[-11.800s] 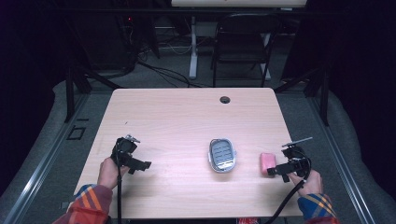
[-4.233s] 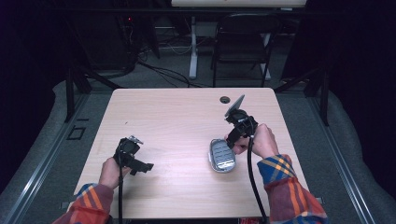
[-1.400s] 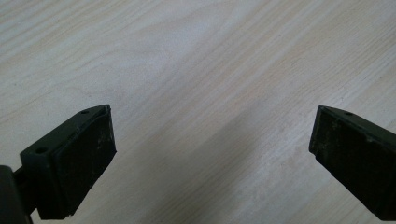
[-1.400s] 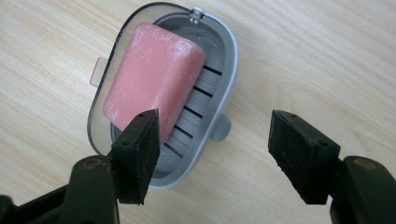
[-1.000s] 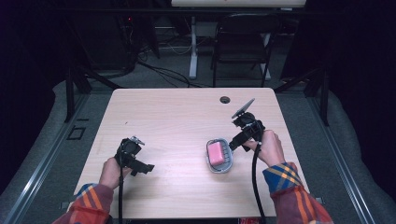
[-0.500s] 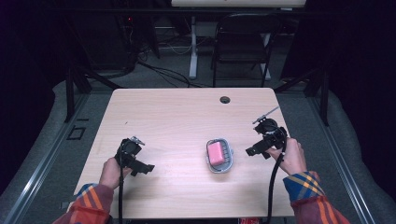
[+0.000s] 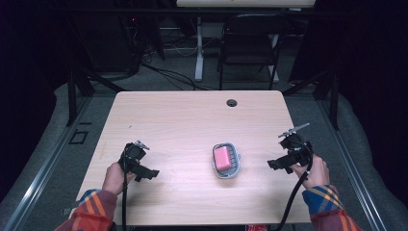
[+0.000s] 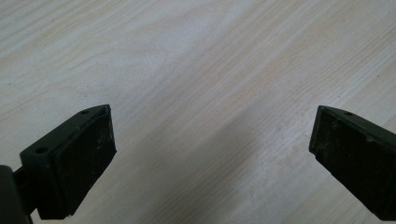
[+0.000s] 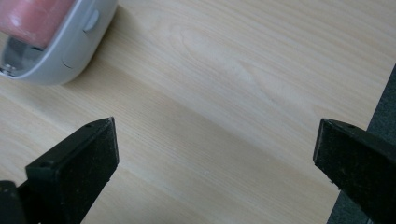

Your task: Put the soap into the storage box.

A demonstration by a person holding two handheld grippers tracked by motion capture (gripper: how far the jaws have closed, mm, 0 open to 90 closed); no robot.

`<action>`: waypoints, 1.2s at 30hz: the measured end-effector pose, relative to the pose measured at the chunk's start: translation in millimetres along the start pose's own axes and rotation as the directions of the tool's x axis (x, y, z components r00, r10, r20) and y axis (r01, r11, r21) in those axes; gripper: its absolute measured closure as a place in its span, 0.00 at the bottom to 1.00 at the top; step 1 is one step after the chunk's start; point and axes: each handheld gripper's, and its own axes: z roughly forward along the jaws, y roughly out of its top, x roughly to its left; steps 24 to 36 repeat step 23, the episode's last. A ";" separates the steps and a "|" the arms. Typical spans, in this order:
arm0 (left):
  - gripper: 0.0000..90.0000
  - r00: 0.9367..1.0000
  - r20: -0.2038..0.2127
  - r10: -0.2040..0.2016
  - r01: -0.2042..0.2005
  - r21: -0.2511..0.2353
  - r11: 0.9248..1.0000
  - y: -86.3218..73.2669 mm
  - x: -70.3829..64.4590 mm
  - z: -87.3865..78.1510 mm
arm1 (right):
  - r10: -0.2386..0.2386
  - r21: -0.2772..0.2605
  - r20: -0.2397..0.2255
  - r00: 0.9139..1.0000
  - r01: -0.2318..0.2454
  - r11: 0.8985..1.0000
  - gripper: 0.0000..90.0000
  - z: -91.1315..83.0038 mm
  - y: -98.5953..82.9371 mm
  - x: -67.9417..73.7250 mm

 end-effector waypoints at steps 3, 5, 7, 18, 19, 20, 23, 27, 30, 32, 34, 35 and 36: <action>0.00 1.000 0.001 -0.001 0.001 0.000 1.000 0.0 0.1 0.2 | 0.004 -0.007 0.014 1.000 -0.004 1.000 0.00 5.5 -10.8 -1.9; 0.00 1.000 0.002 -0.001 0.001 0.000 1.000 0.1 0.1 0.4 | 0.007 -0.018 0.006 1.000 -0.007 1.000 0.00 9.1 -18.0 -3.2; 0.00 1.000 0.004 -0.003 0.003 -0.002 1.000 0.3 -0.1 1.2 | 0.009 -0.020 0.012 1.000 -0.009 1.000 0.00 12.8 -24.8 -4.3; 0.00 1.000 0.010 0.008 -0.008 -0.002 1.000 0.3 -1.4 0.3 | 0.018 0.034 0.015 1.000 -0.018 0.999 0.00 33.3 -51.6 -11.3; 0.00 1.000 0.010 0.008 -0.008 -0.002 1.000 0.3 -1.4 0.3 | 0.018 0.034 0.015 1.000 -0.018 0.999 0.00 33.3 -51.6 -11.3; 0.00 1.000 0.010 0.007 -0.007 -0.001 1.000 0.4 -1.2 0.4 | 0.019 0.037 0.024 1.000 -0.020 0.999 0.00 33.8 -51.9 -11.8; 0.00 1.000 0.009 0.012 -0.012 0.005 1.000 1.0 -1.2 1.2 | 0.010 0.052 0.014 1.000 -0.011 0.999 0.00 37.1 -52.5 -12.9; 0.00 1.000 0.009 0.012 -0.012 0.005 1.000 1.0 -1.2 1.2 | 0.010 0.052 0.014 1.000 -0.011 0.999 0.00 37.1 -52.5 -12.9; 0.00 1.000 0.009 0.012 -0.012 0.005 1.000 1.0 -1.2 1.2 | 0.010 0.052 0.014 1.000 -0.011 0.999 0.00 37.1 -52.5 -12.9; 0.00 1.000 0.009 0.012 -0.012 0.005 1.000 1.0 -1.2 1.2 | 0.010 0.052 0.014 1.000 -0.011 0.999 0.00 37.1 -52.5 -12.9; 0.00 1.000 0.009 0.012 -0.012 0.005 1.000 1.0 -1.2 1.2 | 0.010 0.052 0.014 1.000 -0.011 0.999 0.00 37.1 -52.5 -12.9; 0.00 1.000 0.009 0.012 -0.012 0.005 1.000 1.0 -1.2 1.2 | 0.010 0.052 0.014 1.000 -0.011 0.999 0.00 37.1 -52.5 -12.9; 0.00 1.000 0.009 0.012 -0.012 0.005 1.000 1.0 -1.2 1.2 | 0.010 0.052 0.014 1.000 -0.011 0.999 0.00 37.1 -52.5 -12.9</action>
